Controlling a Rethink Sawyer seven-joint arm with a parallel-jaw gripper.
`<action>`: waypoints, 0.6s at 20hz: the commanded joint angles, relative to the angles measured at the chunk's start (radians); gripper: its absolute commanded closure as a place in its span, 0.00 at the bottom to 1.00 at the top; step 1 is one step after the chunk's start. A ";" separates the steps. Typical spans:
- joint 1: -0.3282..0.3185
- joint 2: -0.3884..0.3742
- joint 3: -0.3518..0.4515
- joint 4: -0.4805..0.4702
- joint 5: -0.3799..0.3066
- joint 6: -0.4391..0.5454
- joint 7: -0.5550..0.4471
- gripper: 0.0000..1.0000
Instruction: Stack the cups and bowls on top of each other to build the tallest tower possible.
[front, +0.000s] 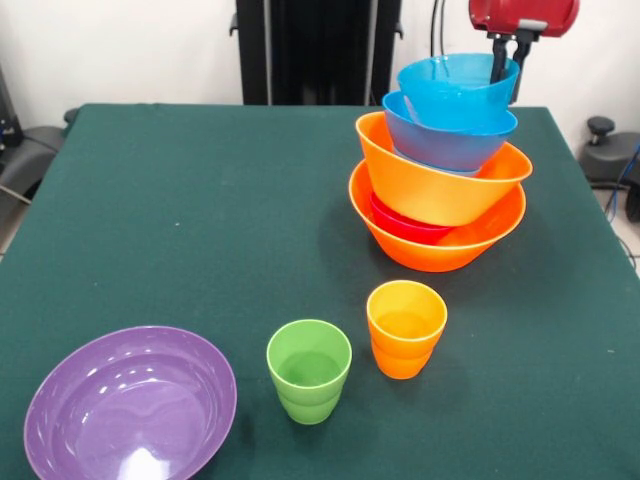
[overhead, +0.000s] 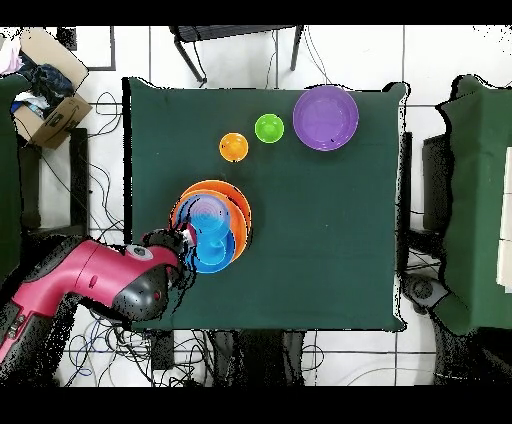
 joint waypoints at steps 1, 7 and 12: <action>0.014 0.041 0.199 0.004 0.009 0.010 0.054 1.00; 0.015 0.056 0.198 -0.004 0.010 0.017 0.086 1.00; 0.016 0.064 0.208 -0.006 0.021 0.031 0.089 1.00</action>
